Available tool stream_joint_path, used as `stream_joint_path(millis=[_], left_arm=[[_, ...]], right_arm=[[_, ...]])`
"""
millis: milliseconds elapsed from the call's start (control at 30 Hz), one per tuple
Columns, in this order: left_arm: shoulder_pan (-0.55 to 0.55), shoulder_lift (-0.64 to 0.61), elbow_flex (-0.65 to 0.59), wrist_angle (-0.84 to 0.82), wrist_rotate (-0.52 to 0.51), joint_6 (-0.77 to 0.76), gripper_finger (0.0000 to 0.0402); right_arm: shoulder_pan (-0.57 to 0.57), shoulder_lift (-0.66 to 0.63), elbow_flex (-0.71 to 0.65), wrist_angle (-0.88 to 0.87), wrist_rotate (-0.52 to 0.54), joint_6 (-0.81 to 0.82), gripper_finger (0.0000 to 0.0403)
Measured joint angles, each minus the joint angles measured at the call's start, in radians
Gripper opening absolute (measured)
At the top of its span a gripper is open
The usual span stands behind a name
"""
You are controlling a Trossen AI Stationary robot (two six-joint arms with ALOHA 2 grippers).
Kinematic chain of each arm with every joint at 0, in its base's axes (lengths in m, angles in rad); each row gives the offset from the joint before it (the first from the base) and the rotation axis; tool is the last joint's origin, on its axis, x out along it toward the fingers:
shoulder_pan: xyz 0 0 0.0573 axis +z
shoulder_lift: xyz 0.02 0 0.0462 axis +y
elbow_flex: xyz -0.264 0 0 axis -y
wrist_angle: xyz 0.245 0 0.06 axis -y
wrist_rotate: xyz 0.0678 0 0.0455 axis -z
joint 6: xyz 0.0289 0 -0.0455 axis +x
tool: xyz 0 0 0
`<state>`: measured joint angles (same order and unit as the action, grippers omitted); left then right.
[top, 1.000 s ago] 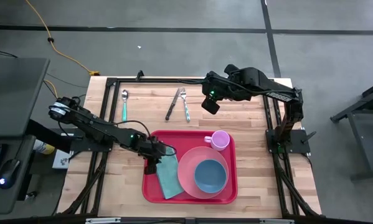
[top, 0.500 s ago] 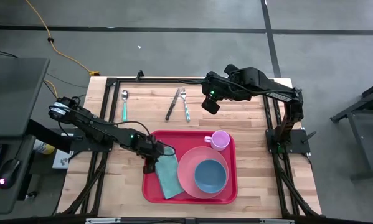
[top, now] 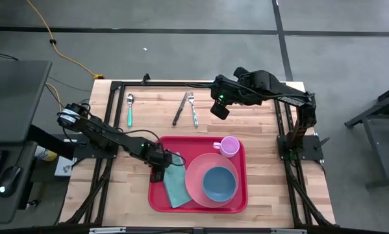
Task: Set up tray
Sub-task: Put the blue napkin to the left of the pink plate on the red tray
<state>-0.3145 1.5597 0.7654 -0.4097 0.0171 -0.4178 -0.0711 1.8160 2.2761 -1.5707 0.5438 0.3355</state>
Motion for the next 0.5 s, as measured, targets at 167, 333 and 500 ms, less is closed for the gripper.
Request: stream_joint_path(millis=[167,333,500], left_arm=[[0.0,0.003,0.0,-0.007,-0.001,0.079,0.0124],[0.001,0.003,0.001,-0.038,0.001,0.199,0.0124],[0.001,0.003,0.001,-0.072,-0.007,0.292,0.0124]], right_arm=[[0.0,0.0,0.0,0.0,0.0,-0.004,0.0],[0.0,0.0,0.0,0.0,0.0,-0.004,0.0],[0.0,0.0,0.0,0.0,-0.002,-0.004,0.0]])
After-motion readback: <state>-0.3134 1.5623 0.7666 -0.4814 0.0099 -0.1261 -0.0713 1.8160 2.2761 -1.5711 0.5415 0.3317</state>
